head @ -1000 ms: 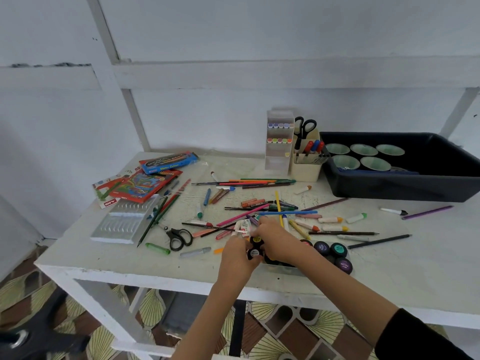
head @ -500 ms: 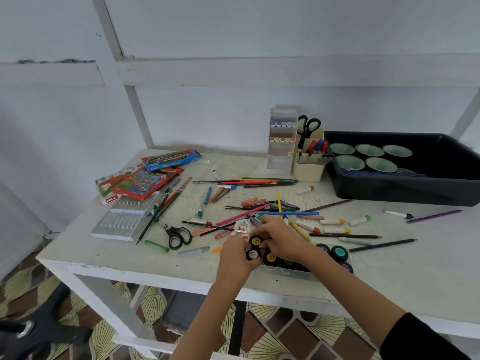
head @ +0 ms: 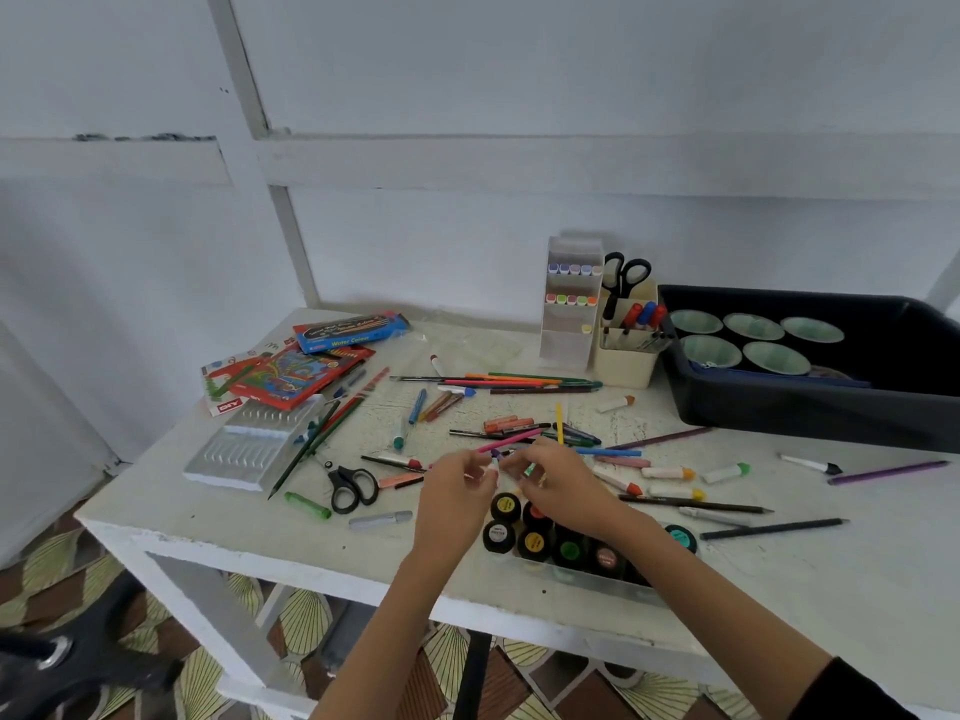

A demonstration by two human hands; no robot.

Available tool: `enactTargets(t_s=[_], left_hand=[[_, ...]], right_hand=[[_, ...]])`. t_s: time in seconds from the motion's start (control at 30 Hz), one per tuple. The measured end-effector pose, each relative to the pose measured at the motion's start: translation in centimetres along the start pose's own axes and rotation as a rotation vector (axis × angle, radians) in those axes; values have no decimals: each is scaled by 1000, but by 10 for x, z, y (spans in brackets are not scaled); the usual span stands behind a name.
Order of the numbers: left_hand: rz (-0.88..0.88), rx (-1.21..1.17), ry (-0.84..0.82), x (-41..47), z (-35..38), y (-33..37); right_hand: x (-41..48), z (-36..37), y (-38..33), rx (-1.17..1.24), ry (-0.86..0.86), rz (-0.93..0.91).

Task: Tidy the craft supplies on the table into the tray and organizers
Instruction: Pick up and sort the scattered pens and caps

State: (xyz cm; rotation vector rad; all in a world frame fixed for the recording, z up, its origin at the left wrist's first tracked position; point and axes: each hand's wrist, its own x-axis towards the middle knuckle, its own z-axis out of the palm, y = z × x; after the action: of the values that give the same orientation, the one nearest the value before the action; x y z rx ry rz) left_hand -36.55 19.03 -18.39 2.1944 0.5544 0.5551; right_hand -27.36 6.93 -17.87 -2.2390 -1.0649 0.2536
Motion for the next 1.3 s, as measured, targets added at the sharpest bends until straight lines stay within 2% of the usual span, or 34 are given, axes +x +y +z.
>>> enactTargets(t_s=[0.33,0.53,0.7,0.93,1.07,1.17,1.3], left_hand=[[38,-14,64,87,-37,9],[-7,-1,62,176,-51,-14],[15,58,33,266,-51,-44],[12,190,-113,366,-24,-84],[8,506,-271,397,-1,-97],[-11,682,-400,407,14,-102],[-34,592,-361,417,25,-106]], right_hand=[[69,-30,-19,196,121,-17],[142,-31,-11,155,205,43],[206,-26,12,43,288,173],[270,-8,44,-96,121,413],[289,0,57,-222,-30,492],[295,3,63,-309,-56,520],[297,4,64,-313,-20,526]])
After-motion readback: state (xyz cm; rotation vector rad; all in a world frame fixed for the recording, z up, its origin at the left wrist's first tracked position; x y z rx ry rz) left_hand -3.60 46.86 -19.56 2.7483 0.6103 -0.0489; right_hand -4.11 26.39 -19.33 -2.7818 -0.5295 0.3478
